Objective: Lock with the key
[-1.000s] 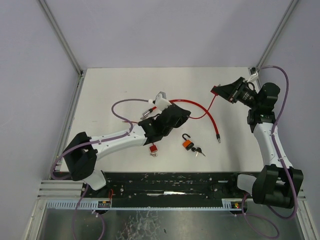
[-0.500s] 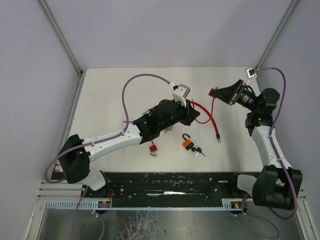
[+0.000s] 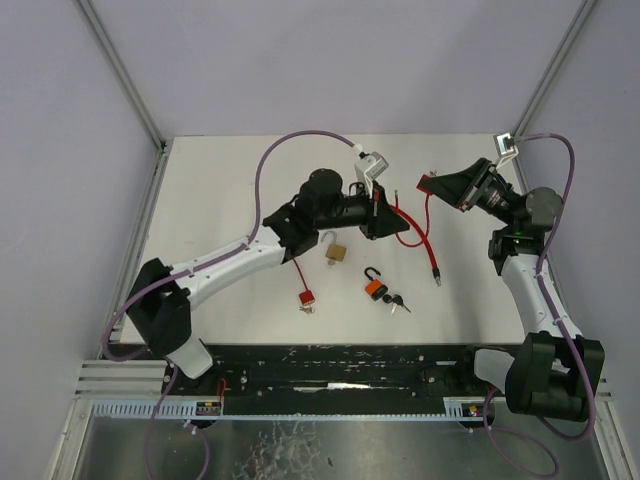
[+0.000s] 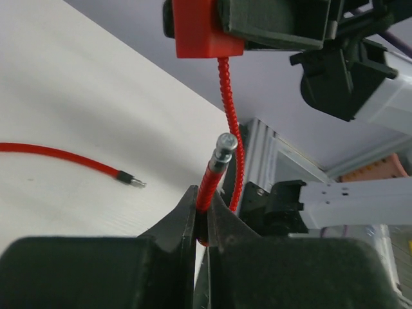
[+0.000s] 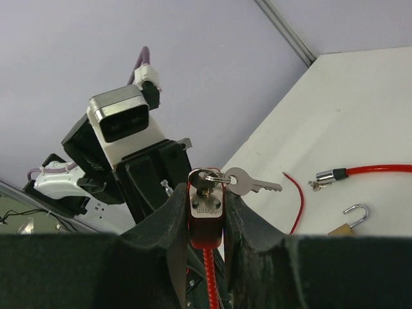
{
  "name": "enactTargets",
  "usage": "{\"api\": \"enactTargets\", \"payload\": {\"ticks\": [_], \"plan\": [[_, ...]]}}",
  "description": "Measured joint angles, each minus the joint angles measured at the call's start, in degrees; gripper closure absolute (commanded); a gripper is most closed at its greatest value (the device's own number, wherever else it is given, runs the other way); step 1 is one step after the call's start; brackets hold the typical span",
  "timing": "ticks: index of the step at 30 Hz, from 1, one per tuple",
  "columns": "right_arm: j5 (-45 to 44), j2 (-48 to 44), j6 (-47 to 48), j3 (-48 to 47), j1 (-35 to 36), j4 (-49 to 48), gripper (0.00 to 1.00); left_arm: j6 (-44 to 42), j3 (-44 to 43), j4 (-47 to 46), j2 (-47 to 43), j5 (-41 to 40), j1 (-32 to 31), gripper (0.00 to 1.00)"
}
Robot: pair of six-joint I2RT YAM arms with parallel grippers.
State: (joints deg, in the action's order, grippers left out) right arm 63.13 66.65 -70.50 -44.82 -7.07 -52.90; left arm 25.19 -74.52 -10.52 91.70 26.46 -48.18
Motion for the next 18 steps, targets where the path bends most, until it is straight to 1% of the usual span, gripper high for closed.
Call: {"api": "enactTargets", "payload": {"ticks": [7,12,18], "plan": [[0.7,-0.1,-1.4,0.5,0.3,-2.5,1.00,5.7,-3.7,0.1,5.0,10.2,0.5,1.00],[1.2,-0.2,-0.7,0.5,0.9,-2.1,1.00,8.8,-5.7,0.4,7.6,14.3,1.4,1.00],[2.1,-0.7,0.8,0.5,1.8,-1.2,1.00,10.4,-7.4,1.3,9.0,17.6,1.7,1.00]]}}
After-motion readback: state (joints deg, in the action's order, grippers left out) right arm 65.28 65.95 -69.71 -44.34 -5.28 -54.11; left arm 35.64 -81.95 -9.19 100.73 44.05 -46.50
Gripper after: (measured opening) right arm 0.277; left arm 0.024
